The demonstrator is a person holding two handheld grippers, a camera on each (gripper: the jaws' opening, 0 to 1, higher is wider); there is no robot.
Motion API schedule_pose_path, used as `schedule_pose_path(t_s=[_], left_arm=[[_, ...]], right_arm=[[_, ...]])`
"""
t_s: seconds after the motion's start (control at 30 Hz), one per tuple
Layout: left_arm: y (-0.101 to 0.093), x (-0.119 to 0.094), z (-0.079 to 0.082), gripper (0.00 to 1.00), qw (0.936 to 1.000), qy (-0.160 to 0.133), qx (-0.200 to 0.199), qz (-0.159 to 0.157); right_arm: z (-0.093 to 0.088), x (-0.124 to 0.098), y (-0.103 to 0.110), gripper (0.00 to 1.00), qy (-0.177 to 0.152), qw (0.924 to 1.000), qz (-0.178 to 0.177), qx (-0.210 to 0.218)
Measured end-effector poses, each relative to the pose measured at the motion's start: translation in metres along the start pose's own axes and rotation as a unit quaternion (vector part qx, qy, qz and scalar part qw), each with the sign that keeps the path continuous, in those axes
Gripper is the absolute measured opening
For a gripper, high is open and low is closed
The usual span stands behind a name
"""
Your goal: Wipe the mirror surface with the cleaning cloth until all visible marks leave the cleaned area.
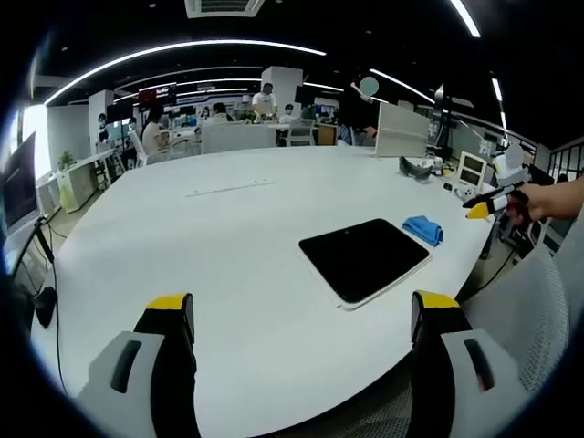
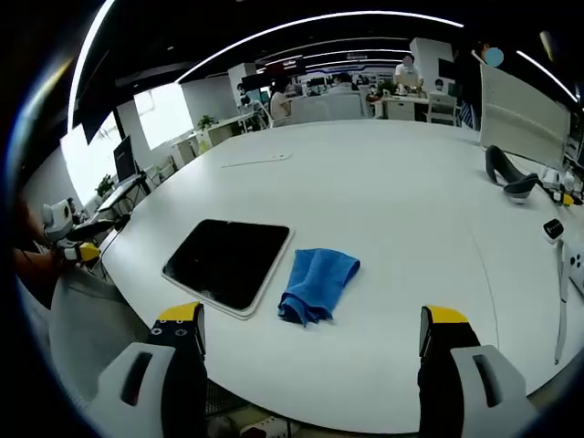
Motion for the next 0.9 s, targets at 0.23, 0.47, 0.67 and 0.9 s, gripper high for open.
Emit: schedule_pose_path(t_s=[0.23,0.47,0.67,0.9], left_arm=[[0.001,0.003,-0.002,0.99,1.0,0.004,0.003,0.003],[0.004,0.004,0.0,0.99,0.9987,-0.002,0.034,0.038],[0.003,0.005,-0.003,0.99,0.9996,0.007,0.018,0.021],[0.002,0.004,0.0,0.99,0.9999,0.002,0.007,0.015]], right_arm=[[0.0,-0.003,0.006,0.97,0.004,1.0,-0.003,-0.005],[0.007,-0.009,-0.004,0.98,-0.016,0.9998,-0.011,-0.009],[0.007,-0.009,-0.006,0.97,-0.023,0.9996,-0.016,-0.005],[0.013,-0.01,-0.006,0.96,-0.036,0.9992,-0.012,0.008]])
Point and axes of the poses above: the point that each gripper's makers call its tool centre point, and the gripper's own axes: x roughly forward along the fingers, y roughly to its left, z roughly out of its top, the point moved 3 cm from there along -x, roughly backward along the fingers, and after that the axes turned 8 degrees about y, right-handed, at the moved point
